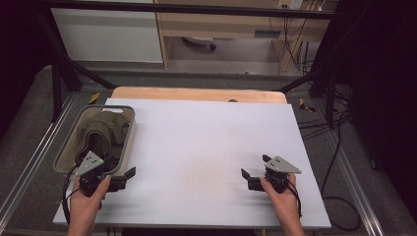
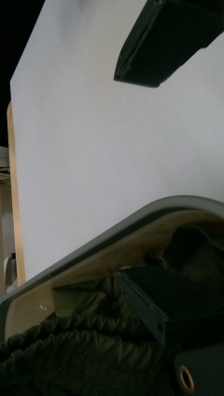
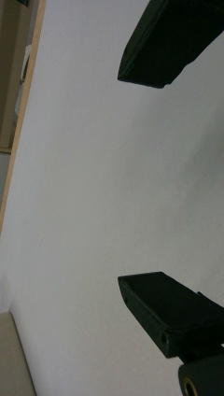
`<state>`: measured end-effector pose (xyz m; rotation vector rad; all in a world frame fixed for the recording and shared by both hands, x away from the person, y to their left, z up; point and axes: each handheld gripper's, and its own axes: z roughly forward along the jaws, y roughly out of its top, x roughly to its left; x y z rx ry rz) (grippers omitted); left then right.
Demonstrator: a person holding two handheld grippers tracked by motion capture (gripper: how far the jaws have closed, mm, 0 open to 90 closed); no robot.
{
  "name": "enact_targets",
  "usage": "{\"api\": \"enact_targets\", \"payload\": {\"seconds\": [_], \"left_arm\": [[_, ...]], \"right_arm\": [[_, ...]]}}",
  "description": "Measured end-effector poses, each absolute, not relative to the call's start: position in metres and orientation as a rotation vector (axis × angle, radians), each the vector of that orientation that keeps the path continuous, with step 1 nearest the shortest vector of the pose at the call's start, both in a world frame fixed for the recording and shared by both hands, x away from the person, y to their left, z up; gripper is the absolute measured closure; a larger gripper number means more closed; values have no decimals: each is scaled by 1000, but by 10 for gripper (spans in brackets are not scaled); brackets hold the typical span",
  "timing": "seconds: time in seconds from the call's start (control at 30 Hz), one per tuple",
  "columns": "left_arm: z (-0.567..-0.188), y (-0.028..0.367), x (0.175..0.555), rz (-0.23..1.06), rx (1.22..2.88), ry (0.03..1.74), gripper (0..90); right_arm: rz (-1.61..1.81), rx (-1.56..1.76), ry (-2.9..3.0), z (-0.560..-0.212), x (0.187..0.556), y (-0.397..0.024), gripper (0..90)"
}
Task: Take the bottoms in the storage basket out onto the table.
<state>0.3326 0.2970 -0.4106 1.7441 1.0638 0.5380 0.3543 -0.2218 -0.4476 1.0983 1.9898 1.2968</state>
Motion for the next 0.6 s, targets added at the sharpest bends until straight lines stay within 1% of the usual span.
{"api": "enact_targets", "payload": {"seconds": [0.27, 0.43, 0.6], "left_arm": [[-405, 293, 329, 578, 1709, 1059, 53], [-397, 278, 327, 585, 1753, 1014, 45], [-386, 275, 329, 574, 1705, 999, 59]], "right_arm": [[1270, 1089, 2011, -448, 354, -220, 42], [1234, 1075, 2046, -450, 355, -218, 41], [1215, 1069, 2063, -451, 354, -216, 37]]}}
